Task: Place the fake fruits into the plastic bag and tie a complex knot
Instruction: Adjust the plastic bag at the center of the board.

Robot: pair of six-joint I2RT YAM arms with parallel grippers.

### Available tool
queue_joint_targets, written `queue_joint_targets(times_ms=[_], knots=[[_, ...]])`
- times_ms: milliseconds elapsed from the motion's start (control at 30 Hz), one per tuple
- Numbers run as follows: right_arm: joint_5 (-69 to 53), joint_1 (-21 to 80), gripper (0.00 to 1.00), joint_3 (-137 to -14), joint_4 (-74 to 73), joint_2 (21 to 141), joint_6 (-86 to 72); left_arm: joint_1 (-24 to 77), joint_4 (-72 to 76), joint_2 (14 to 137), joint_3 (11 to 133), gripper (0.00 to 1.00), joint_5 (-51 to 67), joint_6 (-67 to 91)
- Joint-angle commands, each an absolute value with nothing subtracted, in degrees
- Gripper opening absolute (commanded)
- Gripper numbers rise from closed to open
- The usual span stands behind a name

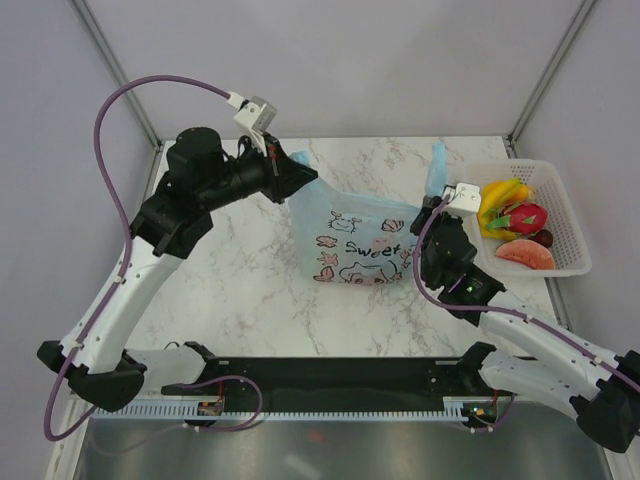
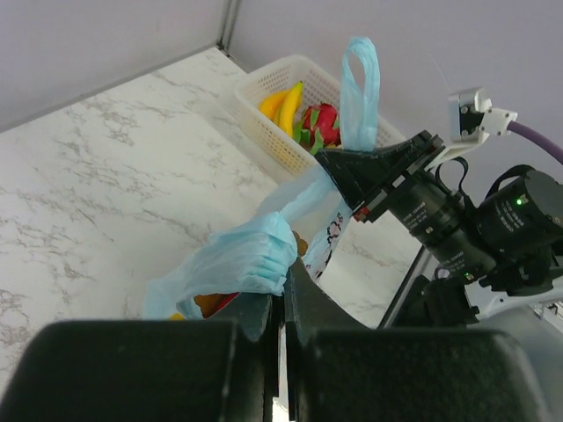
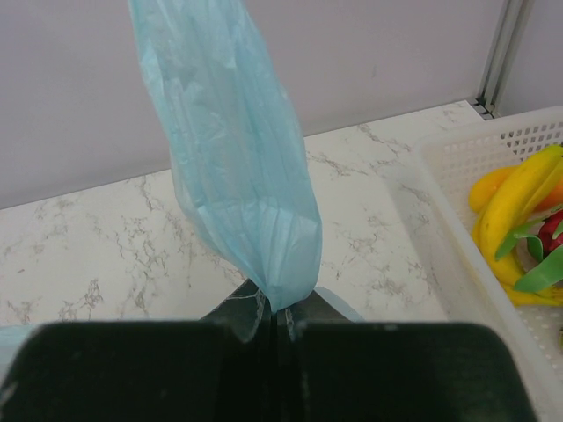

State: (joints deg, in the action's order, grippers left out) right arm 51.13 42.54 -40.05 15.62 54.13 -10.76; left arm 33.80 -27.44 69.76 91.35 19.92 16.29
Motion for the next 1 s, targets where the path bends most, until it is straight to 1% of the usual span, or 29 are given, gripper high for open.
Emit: queue_joint_targets(times_ms=[0, 167, 267, 567, 667, 700, 767, 800, 833, 933, 967], knots=[[52.47, 42.54, 0.00, -39.29, 16.70, 51.95, -8.71, 33.57, -28.92, 68.56, 90.45, 0.02, 26.62, 16.79], [48.78, 42.54, 0.00, -37.53, 15.82, 49.75, -7.82, 33.57, -29.00, 65.05, 84.30, 0.02, 24.01, 14.68], [49.04, 42.45, 0.00, -35.69, 16.00, 48.69, -8.35, 33.49, -29.18, 63.99, 82.53, 0.04, 23.64, 13.54], [49.92, 42.54, 0.00, -34.63, 16.26, 47.81, -8.26, 33.57, -33.75, 63.99, 87.71, 0.13, 27.95, 14.50], [50.36, 42.45, 0.00, -33.75, 16.70, 47.37, -8.35, 33.57, -34.36, 63.11, 88.50, 0.18, 28.74, 14.94], [50.45, 42.45, 0.00, -33.49, 16.87, 47.20, -8.44, 33.57, -34.63, 62.84, 88.51, 0.21, 28.83, 14.85], [50.80, 42.45, 0.00, -33.05, 17.05, 47.02, -8.53, 33.57, -35.68, 62.14, 88.77, 0.32, 28.65, 14.15], [50.71, 42.45, 0.00, -32.96, 17.05, 46.93, -8.70, 33.57, -36.12, 61.96, 88.77, 0.39, 28.22, 13.37], [50.80, 42.36, 0.00, -32.87, 17.05, 46.93, -8.70, 33.57, -36.65, 61.53, 88.86, 0.53, 27.69, 12.92], [50.89, 42.45, 0.00, -32.96, 17.05, 46.93, -8.79, 33.57, -39.37, 60.91, 87.98, 0.69, 24.53, 10.90], [50.98, 42.45, 0.00, -33.05, 17.05, 46.93, -8.79, 33.57, -40.25, 60.56, 87.46, 0.71, 22.96, 10.12]])
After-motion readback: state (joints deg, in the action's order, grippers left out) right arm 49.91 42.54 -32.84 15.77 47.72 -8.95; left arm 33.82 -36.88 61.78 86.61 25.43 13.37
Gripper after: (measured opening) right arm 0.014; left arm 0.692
